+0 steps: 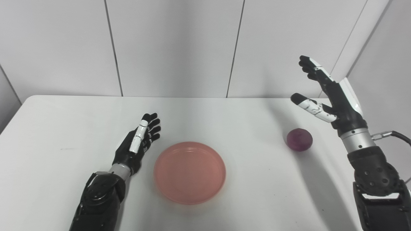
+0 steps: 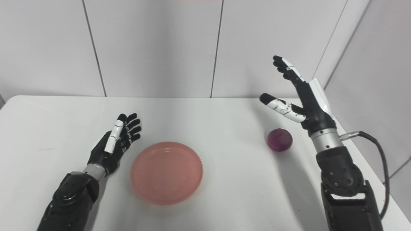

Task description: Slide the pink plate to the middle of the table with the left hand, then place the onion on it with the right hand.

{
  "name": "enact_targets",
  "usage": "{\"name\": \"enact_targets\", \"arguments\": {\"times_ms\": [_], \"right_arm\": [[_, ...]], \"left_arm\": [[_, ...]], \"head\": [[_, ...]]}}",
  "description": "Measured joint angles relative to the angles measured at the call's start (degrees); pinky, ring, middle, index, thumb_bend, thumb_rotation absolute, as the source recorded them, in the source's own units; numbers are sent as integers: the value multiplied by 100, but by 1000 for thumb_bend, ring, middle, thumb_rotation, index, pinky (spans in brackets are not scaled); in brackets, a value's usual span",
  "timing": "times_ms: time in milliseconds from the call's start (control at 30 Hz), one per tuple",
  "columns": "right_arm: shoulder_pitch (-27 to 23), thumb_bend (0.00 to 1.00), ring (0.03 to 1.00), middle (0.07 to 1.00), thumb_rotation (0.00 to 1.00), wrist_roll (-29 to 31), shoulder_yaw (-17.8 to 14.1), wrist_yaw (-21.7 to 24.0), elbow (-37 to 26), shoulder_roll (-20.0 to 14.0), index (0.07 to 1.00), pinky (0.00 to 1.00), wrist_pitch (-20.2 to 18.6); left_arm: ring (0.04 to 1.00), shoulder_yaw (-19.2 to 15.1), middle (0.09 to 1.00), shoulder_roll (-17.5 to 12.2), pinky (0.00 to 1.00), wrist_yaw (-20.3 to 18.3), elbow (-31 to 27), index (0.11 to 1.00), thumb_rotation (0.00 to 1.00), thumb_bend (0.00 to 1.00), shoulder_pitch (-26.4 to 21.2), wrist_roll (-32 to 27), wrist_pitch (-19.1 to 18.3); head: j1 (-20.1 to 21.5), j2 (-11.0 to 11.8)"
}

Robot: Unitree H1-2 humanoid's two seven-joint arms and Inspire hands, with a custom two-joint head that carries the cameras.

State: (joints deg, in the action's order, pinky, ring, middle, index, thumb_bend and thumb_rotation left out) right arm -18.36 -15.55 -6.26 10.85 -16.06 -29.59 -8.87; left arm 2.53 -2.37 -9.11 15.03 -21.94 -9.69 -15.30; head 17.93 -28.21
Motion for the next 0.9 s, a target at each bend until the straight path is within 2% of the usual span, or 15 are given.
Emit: {"name": "enact_targets", "arguments": {"times_ms": [167, 233, 367, 433, 567, 700, 900], "right_arm": [[-425, 999, 905, 919, 591, -163, 246, 245, 536, -162, 901, 826, -108], [-557, 1000, 881, 914, 581, -263, 346, 385, 624, -258, 900, 777, -208], [-772, 1000, 887, 916, 563, -740, 708, 709, 758, -651, 885, 781, -258], [-839, 1000, 896, 920, 520, -946, 833, 905, 808, -862, 877, 789, -336], [-940, 1000, 877, 907, 426, -1227, 1076, 1370, 947, -1188, 857, 744, -627], [-1029, 1000, 853, 894, 416, -1334, 1241, 1664, 1122, -1257, 852, 713, -796], [-1197, 1000, 822, 891, 369, -1594, 1521, 1980, 1340, -1297, 854, 644, -816]], "left_arm": [[928, -1, 929, -55, 943, -84, 57, 893, 917, 708, -29, -23, 0], [923, 1, 928, -60, 931, -102, 81, 890, 920, 709, -51, -24, 0], [925, 11, 931, -61, 928, -118, 88, 886, 929, 712, -53, -24, 2], [929, 11, 933, -66, 929, -130, 99, 883, 929, 718, -53, -24, 4], [929, 4, 937, -74, 928, -135, 97, 883, 927, 720, -39, -27, 5], [914, 4, 925, -76, 907, -138, 95, 877, 930, 707, -12, -28, 57], [896, 10, 905, -66, 887, -148, 98, 872, 913, 721, 29, -28, 106]], "head": [[53, 9], [53, 9], [53, 9], [53, 9], [80, 0], [71, 9], [115, 26]]}}
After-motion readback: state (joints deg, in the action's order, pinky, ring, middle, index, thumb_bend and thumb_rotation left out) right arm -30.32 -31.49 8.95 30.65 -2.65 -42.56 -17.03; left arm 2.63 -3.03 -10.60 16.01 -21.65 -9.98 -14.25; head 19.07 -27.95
